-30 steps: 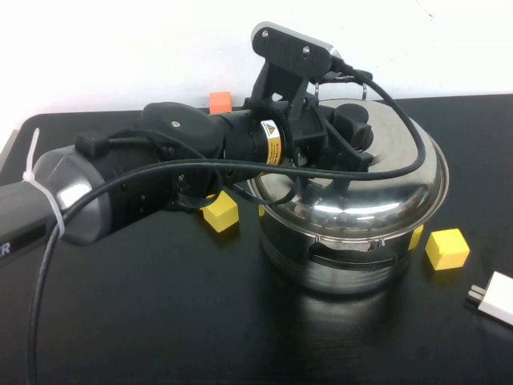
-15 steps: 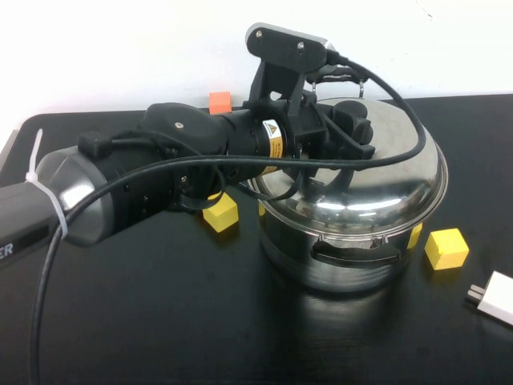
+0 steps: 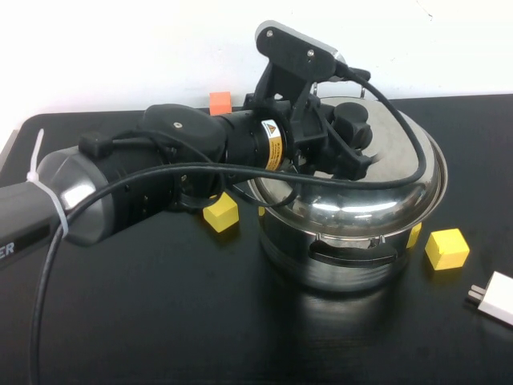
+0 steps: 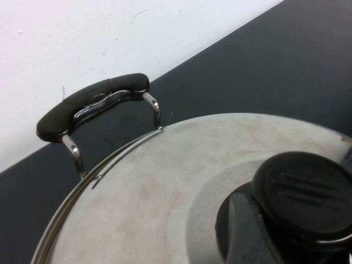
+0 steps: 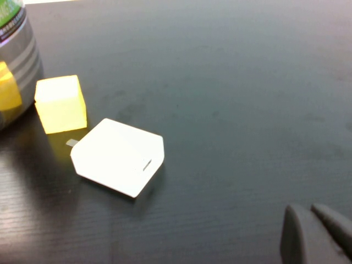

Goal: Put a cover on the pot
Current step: Place the pot lid on the pot

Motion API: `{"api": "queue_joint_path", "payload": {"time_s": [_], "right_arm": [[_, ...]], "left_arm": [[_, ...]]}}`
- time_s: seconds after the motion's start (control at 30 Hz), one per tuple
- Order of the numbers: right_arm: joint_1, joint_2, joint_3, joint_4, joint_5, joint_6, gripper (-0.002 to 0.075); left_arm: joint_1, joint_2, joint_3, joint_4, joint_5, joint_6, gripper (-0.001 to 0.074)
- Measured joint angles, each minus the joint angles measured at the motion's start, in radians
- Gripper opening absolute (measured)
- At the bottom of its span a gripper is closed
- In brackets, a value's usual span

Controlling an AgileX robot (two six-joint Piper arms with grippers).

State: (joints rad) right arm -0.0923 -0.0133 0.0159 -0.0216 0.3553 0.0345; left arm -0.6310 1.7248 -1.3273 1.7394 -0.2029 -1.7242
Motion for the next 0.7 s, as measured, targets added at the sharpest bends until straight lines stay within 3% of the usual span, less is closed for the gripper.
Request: {"api": "queue_joint_path", "payload": {"time_s": [0.2, 0.4, 0.7], "right_arm": [[0.000, 0.000, 0.000, 0.000, 0.000, 0.000, -0.0002], [0.000, 0.000, 0.000, 0.000, 0.000, 0.000, -0.0002], [0.000, 0.000, 0.000, 0.000, 0.000, 0.000, -0.0002]], "left_arm": [[0.000, 0.000, 0.000, -0.006, 0.000, 0.013, 0.0339], [0.000, 0.006, 0.002, 0.000, 0.006, 0.023, 0.0525], [0.000, -0.037, 0.002, 0.006, 0.062, 0.027, 0.0561]]}}
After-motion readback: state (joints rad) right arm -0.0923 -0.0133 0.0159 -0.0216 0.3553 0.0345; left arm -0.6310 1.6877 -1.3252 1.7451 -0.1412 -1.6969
